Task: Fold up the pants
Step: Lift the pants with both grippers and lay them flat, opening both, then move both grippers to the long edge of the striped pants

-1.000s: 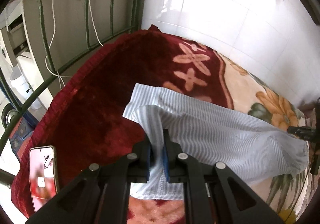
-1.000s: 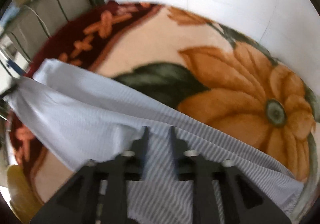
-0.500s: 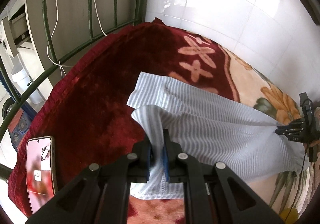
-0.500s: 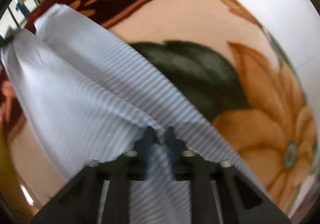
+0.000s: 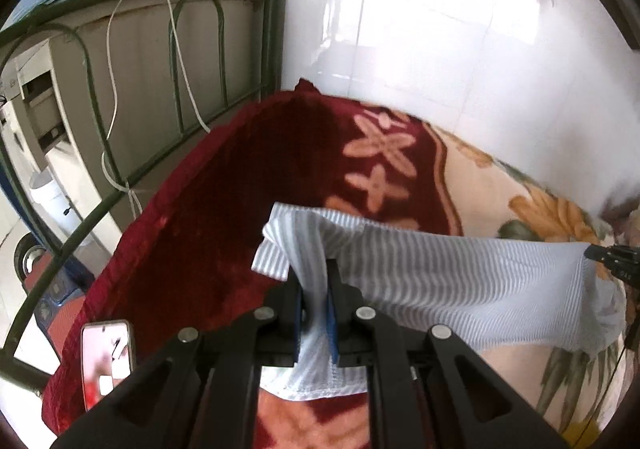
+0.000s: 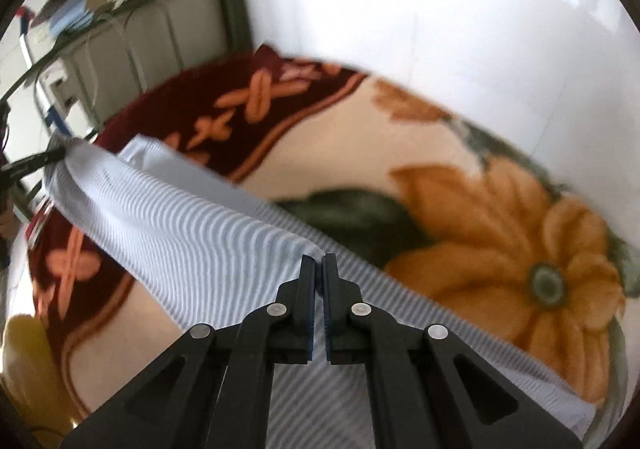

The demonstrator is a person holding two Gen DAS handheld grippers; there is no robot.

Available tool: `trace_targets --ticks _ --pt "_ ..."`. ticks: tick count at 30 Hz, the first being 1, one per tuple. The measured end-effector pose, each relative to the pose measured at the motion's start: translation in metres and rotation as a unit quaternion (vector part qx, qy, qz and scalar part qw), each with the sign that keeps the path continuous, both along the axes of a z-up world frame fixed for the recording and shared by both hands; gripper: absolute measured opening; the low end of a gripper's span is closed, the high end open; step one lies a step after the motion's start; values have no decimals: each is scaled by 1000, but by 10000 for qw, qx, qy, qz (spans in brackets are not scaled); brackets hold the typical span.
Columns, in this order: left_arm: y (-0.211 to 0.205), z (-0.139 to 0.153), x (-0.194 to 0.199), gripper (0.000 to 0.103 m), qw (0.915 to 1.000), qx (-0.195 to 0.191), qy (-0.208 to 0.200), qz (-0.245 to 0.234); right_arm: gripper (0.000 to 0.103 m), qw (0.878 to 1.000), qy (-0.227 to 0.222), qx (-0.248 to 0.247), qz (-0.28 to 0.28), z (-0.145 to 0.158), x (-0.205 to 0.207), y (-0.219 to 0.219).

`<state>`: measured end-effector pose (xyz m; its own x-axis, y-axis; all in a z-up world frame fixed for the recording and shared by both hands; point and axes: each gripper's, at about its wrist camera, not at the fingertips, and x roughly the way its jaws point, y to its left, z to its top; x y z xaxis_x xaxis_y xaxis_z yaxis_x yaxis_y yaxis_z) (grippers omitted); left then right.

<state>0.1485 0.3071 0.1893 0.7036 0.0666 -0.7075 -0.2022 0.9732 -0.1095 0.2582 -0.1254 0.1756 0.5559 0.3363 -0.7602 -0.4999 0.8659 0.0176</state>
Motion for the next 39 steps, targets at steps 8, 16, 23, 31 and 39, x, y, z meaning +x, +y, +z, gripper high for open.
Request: trace_targets --ticks 8,16,23,31,39 --pt "7 -29 81 10 9982 218 556 -75 4 9966 460 -639 -257 -62 50 24" --pt "9 -82 134 35 9915 753 1055 101 6 9924 484 -1045 -444 -109 55 34" --pt "28 -81 139 59 9881 1021 1046 483 20 9901 479 -1110 -709 -96 48 30" --pt "45 -64 113 62 9924 579 990 453 35 9944 214 -638 -817 -56 0 13" --pt "32 -90 112 67 9853 992 1348 337 35 9942 481 -407 -875 -60 -50 -1"
